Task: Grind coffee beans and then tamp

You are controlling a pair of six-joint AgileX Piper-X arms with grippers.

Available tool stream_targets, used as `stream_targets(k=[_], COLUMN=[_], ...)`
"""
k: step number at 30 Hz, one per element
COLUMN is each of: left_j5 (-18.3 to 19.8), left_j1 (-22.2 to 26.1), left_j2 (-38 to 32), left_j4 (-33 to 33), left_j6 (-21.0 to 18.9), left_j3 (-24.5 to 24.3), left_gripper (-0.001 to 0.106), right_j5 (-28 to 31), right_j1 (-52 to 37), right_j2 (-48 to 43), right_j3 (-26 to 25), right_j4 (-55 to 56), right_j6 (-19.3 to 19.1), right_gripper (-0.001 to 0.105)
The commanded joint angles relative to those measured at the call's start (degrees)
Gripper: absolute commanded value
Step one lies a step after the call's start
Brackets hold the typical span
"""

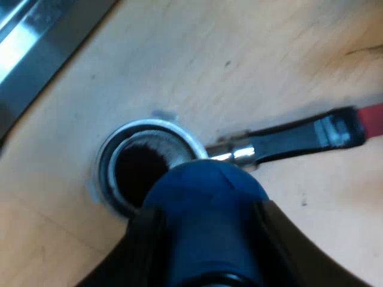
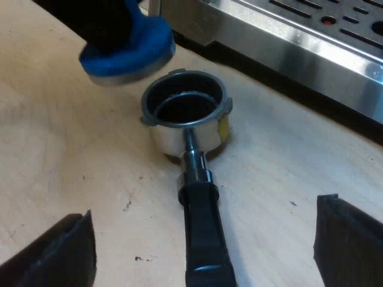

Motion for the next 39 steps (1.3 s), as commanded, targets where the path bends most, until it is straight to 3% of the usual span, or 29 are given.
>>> stream_targets(k=[1,11,33,39], left_j5=[-2.3,-2.2,-3.6,-5.5], left_j1=[0.0,0.0,0.0,0.0], left_j2=[1.7,6.2,11.7,11.7], left_j4=[-0.8,-6.3,-8.5,-9.3], left_j6=[-0.6,-0.6,-0.4,-0.2], left_j3=[-0.3,-0.3,-0.3,-0.3], left_gripper=[0.0,0.0,0.0,0.0], right_j5=[0.7,0.7,0.7,0.7], right_j1=[0.0,0.0,0.0,0.0], right_j2=[-0.2,-0.2,-0.2,-0.2], right_j3=[0.0,0.0,0.0,0.0], right_j4=[-0.5,-0.5,-0.5,-0.5], right_j6=[0.2,0.2,1.5,1.5], right_gripper=[0.076,0.076,0.076,0.076])
